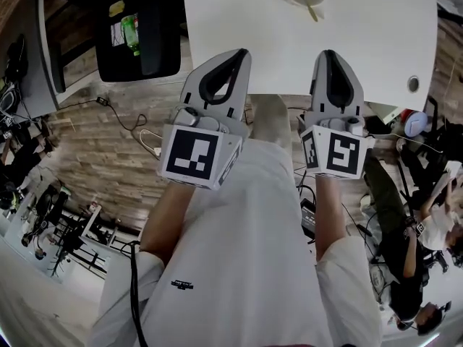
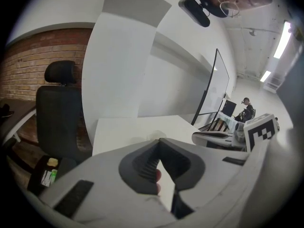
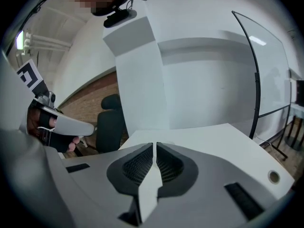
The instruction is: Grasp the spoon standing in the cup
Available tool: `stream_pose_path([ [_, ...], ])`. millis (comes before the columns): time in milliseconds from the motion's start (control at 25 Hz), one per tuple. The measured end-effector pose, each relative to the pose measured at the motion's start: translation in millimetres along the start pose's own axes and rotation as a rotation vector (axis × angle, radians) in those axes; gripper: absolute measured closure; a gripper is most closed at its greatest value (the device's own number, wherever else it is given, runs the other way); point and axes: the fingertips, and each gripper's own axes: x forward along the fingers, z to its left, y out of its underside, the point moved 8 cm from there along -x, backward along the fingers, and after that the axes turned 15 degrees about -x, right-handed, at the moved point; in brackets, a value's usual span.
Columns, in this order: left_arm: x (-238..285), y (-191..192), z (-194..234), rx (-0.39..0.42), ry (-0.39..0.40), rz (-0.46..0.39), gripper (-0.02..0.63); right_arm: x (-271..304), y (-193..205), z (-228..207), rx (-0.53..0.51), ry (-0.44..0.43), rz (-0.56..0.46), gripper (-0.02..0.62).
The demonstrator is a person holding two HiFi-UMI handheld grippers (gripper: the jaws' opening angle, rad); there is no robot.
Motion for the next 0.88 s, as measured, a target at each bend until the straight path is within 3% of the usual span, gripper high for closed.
stream_pose_path([
  [280, 25.2, 11.8, 4.2, -0.014, 0.01, 0.098, 0.597, 28.7, 14.6, -6.1, -0.008, -0.024, 0.068, 0.537],
  [880, 60.6, 19.0, 36.5, -0.044, -0.009, 0.158, 0.595, 88.8, 38.4, -10.3, -0.048, -0.01, 0.167, 0.505],
])
